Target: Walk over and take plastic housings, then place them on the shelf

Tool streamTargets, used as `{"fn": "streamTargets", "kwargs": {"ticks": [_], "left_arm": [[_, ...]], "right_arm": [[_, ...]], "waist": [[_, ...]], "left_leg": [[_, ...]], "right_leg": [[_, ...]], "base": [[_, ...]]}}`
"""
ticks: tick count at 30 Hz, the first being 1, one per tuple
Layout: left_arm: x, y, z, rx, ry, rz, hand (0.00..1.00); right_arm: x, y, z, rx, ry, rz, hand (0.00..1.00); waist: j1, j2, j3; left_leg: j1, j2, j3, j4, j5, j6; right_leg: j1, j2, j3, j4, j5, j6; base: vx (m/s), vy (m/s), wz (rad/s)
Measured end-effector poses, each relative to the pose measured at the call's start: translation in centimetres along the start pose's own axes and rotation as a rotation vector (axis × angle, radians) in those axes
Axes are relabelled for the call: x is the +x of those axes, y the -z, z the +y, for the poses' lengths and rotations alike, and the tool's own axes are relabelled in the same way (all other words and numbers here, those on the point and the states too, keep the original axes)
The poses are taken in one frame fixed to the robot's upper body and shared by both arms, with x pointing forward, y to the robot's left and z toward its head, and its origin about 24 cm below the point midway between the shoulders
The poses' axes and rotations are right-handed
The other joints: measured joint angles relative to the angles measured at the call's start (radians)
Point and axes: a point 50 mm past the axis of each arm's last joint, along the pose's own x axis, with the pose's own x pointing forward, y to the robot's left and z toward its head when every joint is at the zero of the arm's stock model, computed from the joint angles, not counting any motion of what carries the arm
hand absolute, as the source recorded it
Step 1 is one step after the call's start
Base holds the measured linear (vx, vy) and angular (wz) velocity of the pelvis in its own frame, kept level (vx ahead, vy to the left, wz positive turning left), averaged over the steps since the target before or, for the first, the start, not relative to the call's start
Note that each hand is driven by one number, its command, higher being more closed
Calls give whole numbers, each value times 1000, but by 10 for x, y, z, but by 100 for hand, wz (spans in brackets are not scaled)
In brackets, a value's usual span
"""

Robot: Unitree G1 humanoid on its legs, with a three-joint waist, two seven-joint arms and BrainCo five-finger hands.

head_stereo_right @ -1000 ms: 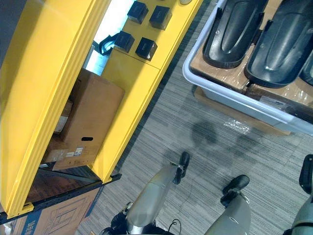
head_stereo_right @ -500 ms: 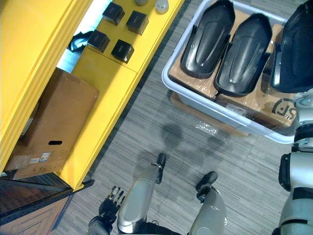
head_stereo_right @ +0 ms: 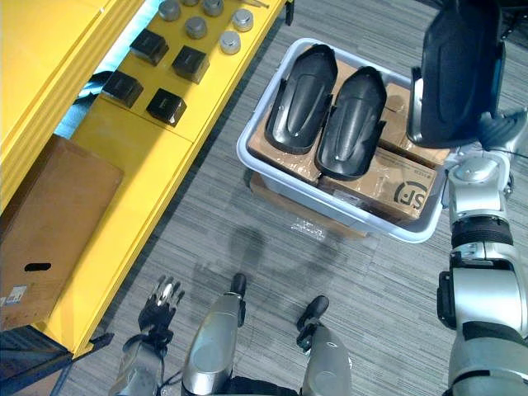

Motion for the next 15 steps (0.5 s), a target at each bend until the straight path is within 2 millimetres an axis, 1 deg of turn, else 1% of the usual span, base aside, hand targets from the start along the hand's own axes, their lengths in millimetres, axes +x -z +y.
{"fn": "streamTargets", "kwargs": {"ticks": [2, 3, 4, 5, 6, 7, 8, 9, 10, 11, 12, 13, 15], "left_arm": [[20, -28, -21, 107, 73, -74, 0], [25, -34, -25, 137, 79, -92, 0], [34, -47, -35, 202, 87, -136, 0], [42, -62, -43, 275, 100, -181, 0], [45, -68, -48, 315, 109, -202, 0], [51, -80, -59, 391, 133, -240, 0], [57, -86, -72, 428, 163, -264, 0], [59, -88, -78, 432, 181, -270, 0], [61, -88, -87, 436, 210, -265, 0], [62, -87, -91, 435, 221, -257, 0], [63, -81, -98, 419, 250, -225, 0], [64, -76, -105, 389, 278, -191, 0], [63, -66, -114, 333, 317, -134, 0]], "right_arm": [[-13, -20, 16, 35, -32, -95, 100], [-17, -24, 20, 36, -42, -120, 100], [-26, -28, 27, 45, -61, -164, 100], [-37, -32, 37, 56, -91, -203, 100], [-42, -34, 40, 63, -102, -226, 100], [-52, -38, 46, 72, -126, -269, 100], [-61, -39, 51, 78, -145, -307, 100], [-66, -40, 53, 85, -157, -324, 100], [-76, -42, 59, 99, -184, -355, 100], [-81, -43, 63, 99, -200, -375, 100], [-91, -43, 67, 108, -226, -404, 100], [-99, -45, 72, 104, -252, -442, 100], [-111, -47, 79, 114, -289, -477, 100]], "waist": [[-17, -21, -10], [-21, -28, -14], [-25, -43, -24], [-32, -65, -46], [-39, -76, -57], [-47, -92, -71], [-49, -106, -81], [-51, -111, -89], [-63, -116, -111], [-70, -118, -125], [-76, -116, -157], [-80, -114, -177], [-82, -112, -190]], "left_leg": [[20, 12, 20, -12, 3, -5], [30, 14, 22, -17, 5, -7], [49, 16, 33, -30, 6, -9], [55, 20, 49, -37, 7, -10], [55, 22, 51, -38, 7, -11], [63, 27, 56, -43, 8, -14], [82, 28, 64, -51, 9, -15], [91, 28, 68, -55, 9, -15], [102, 27, 72, -67, 10, -17], [104, 26, 73, -69, 10, -17], [104, 25, 78, -74, 10, -18], [116, 25, 84, -83, 11, -18], [148, 26, 98, -100, 11, -19]], "right_leg": [[17, 15, 9, -31, 20, -6], [25, 18, 13, -40, 24, -6], [36, 23, 26, -50, 28, -6], [36, 28, 34, -61, 32, -8], [37, 31, 35, -69, 36, -9], [48, 39, 38, -90, 49, -12], [69, 44, 43, -111, 54, -9], [76, 45, 45, -117, 55, -9], [84, 45, 47, -127, 58, -7], [87, 46, 48, -133, 60, -7], [87, 47, 51, -142, 64, -7], [98, 50, 56, -158, 72, -7], [123, 54, 63, -178, 77, -6]], "base": [[-5, -17, -23], [2, -20, -26], [5, -15, -26], [3, -13, -25], [9, -7, -20], [15, -9, -14], [20, -12, -15], [9, -5, -11], [15, 3, -5], [26, 14, -6], [48, 14, -8], [49, 8, -11], [28, 1, -15]]}}
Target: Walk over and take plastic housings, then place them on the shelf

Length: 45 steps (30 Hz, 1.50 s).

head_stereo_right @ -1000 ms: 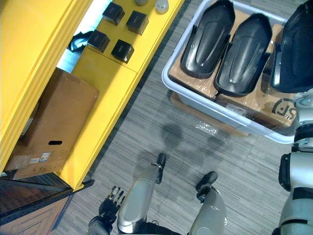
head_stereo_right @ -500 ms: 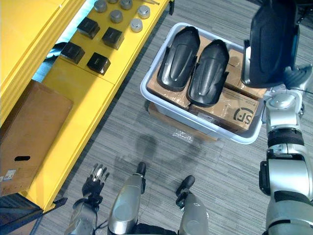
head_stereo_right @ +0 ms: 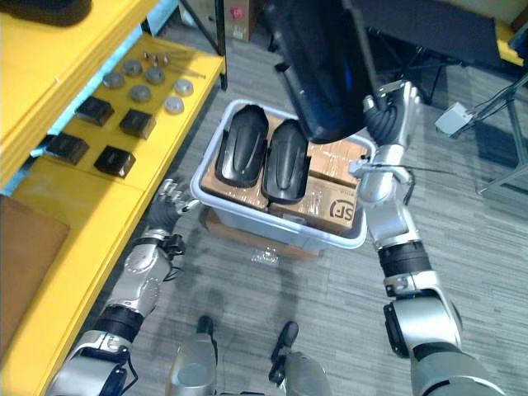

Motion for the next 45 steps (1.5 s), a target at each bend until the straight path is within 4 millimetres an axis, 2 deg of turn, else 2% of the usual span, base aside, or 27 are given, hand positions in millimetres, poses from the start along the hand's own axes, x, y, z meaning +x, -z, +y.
{"fn": "streamTargets", "kwargs": {"ticks": [4, 10, 14, 23, 25, 31, 32, 35, 40, 45], "left_arm": [[2, 11, -26, -97, 85, 59, 0], [5, 2, -71, -132, 243, 32, 0], [4, -1, -84, -180, 252, 24, 0], [5, 3, -81, -220, 106, 55, 0], [5, 4, -79, -227, 22, 63, 0], [6, -5, -67, -296, -197, -17, 0], [6, -6, -65, -315, -231, -34, 100], [5, -17, -53, -397, -337, -137, 100], [3, -28, -32, -543, -421, -249, 100], [3, -32, -21, -700, -378, -318, 100]], "right_arm": [[-13, -9, 17, 45, -70, -40, 100], [-31, -22, 46, 90, -214, -71, 100], [-44, -31, 64, 120, -301, -86, 100], [-63, -40, 81, 160, -396, -106, 100], [-76, -40, 88, 186, -425, -94, 100], [-94, -36, 100, 212, -465, -31, 100], [-98, -35, 101, 216, -471, -20, 100], [-109, -36, 107, 227, -504, -8, 100], [-128, -35, 113, 239, -551, 17, 100], [-136, -34, 115, 244, -569, 29, 100]], "waist": [[-16, 3, -46], [-19, 24, -94], [-17, 40, -109], [-17, 39, -118], [-17, 39, -136], [-17, 29, -148], [-18, 29, -148], [-21, 24, -153], [-26, 8, -164], [-36, 0, -169]], "left_leg": [[20, -1, 7, -22, 4, -6], [65, -11, 6, -77, 23, -11], [86, -19, 3, -110, 39, -12], [111, -41, -1, -161, 70, -5], [113, -47, -2, -169, 73, -1], [121, -50, -12, -177, 79, 1], [126, -50, -16, -178, 79, 1], [128, -49, -19, -179, 80, 0], [128, -49, -18, -180, 80, 0], [128, -50, -18, -180, 80, 0]], "right_leg": [[17, 6, 4, -23, 7, -1], [50, 6, -1, -47, 8, 0], [62, 4, -6, -56, 10, 2], [68, -10, -10, -57, 13, 6], [68, -14, -11, -58, 14, 9], [75, -17, -17, -58, 17, 12], [81, -18, -19, -58, 17, 12], [83, -19, -21, -58, 17, 12], [82, -19, -21, -59, 17, 12], [82, -20, -21, -59, 17, 13]], "base": [[20, 4, -6], [17, 8, 3], [14, 17, 4], [-19, 36, 3], [-9, 41, 3], [-7, 15, 3], [-4, 25, 5], [-13, 32, 2], [0, 0, 0], [-3, 13, 0]]}}
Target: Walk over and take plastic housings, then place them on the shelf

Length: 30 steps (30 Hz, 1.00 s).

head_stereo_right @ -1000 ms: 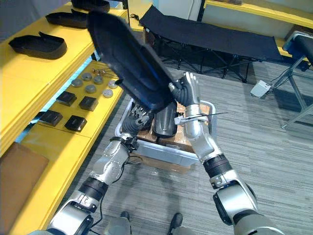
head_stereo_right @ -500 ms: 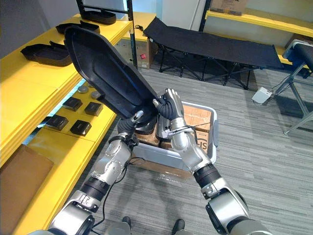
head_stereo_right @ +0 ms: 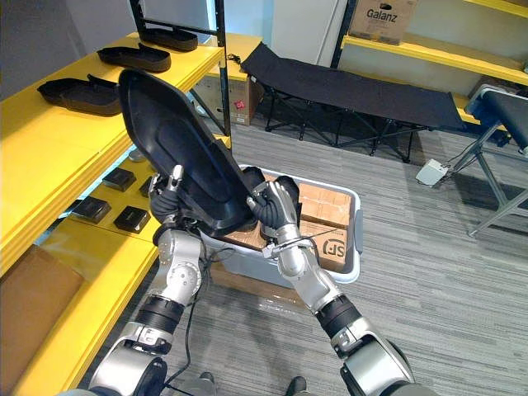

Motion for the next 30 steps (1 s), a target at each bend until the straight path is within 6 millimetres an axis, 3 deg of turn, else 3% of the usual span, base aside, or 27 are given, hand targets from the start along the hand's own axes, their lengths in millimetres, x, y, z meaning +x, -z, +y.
{"fn": "streamTargets", "kwargs": {"ticks": [15, 16, 25, 30], "left_arm": [[2, 1, -2, -7, 230, 51, 100], [2, 1, -1, -7, 245, 53, 100], [-12, -6, 17, 21, 237, 40, 100], [-25, -16, 18, 174, 238, -25, 100]], "right_arm": [[-18, 6, -2, 32, 29, 3, 100], [-19, 6, -1, 48, 30, 9, 0], [-35, 9, 9, 144, -52, 6, 0], [-46, 2, 9, 380, -106, 30, 0]], "waist": [[-13, -8, -6], [-14, -7, -6], [-27, 11, -11], [-15, 16, -14]], "left_leg": [[3, 1, 8, -1, 0, 0], [6, 1, 14, -2, 0, 0], [16, 1, 23, -16, 0, 0], [18, 0, 23, -21, 0, 0]], "right_leg": [[-2, 0, 8, -8, 0, 0], [-3, -1, 12, -9, 0, 0], [-5, -1, 15, -9, 0, 0], [-6, 1, 13, -9, 0, 0]], "base": [[-1, 2, -1], [0, 0, -10], [3, 14, -3], [0, 5, -1]]}}
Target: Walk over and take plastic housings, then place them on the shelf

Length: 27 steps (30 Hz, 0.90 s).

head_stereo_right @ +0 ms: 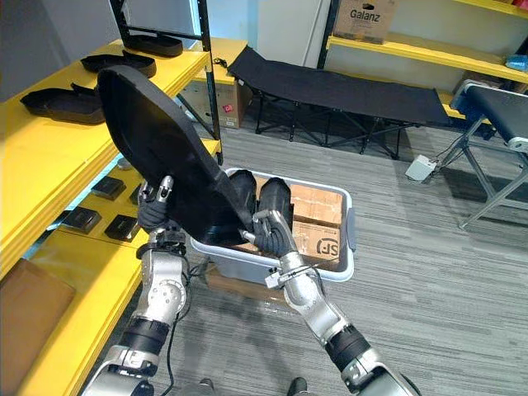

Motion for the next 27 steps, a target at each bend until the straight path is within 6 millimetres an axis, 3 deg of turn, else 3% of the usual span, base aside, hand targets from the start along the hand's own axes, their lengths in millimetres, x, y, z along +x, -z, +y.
{"fn": "streamTargets", "kwargs": {"ticks": [6, 9, 13, 17, 21, 24, 27], "left_arm": [[-35, 4, 33, 409, -263, -41, 100], [-41, -10, 50, 573, -402, -129, 100], [-46, -36, 74, 676, -640, -269, 100], [-64, -51, 97, 710, -802, -326, 100], [-75, -59, 106, 698, -839, -360, 100], [-89, -66, 109, 590, -822, -355, 100], [-102, -72, 98, 504, -677, -325, 100]], "right_arm": [[2, -42, -15, 245, 44, -171, 0], [-9, -42, -34, 261, 121, -166, 0], [-37, -29, -61, 255, 237, -80, 0], [-65, -8, -70, 275, 329, 53, 0], [-85, 7, -77, 293, 438, 169, 0], [-106, 24, -81, 352, 515, 277, 0], [-131, 45, -85, 431, 578, 397, 0]], "waist": [[-2, 43, -26], [-11, 45, -30], [-21, 48, -36], [-27, 51, -54], [-41, 46, -61], [-45, 47, -63], [-50, 51, -65]], "left_leg": [[10, -5, 24, -17, 1, 0], [19, -1, 32, -22, 0, 0], [23, 1, 57, -36, 1, 0], [40, 2, 80, -50, 2, -2], [41, 2, 85, -52, 1, -2], [55, 2, 110, -61, 0, -1], [53, 1, 112, -64, -2, -1]], "right_leg": [[-12, 5, 10, 0, -1, 0], [-12, 9, 22, 0, -2, 0], [-27, 8, 38, 0, -2, 0], [-31, 9, 59, 1, -2, 0], [-33, 9, 63, 5, -1, 0], [-37, 8, 87, 3, -1, 2], [-42, 6, 89, 0, -2, 3]], "base": [[7, 26, -9], [7, 19, -15], [1, 21, -16], [34, 34, -14], [2, 5, -1], [-2, 30, -19], [-5, 16, -5]]}}
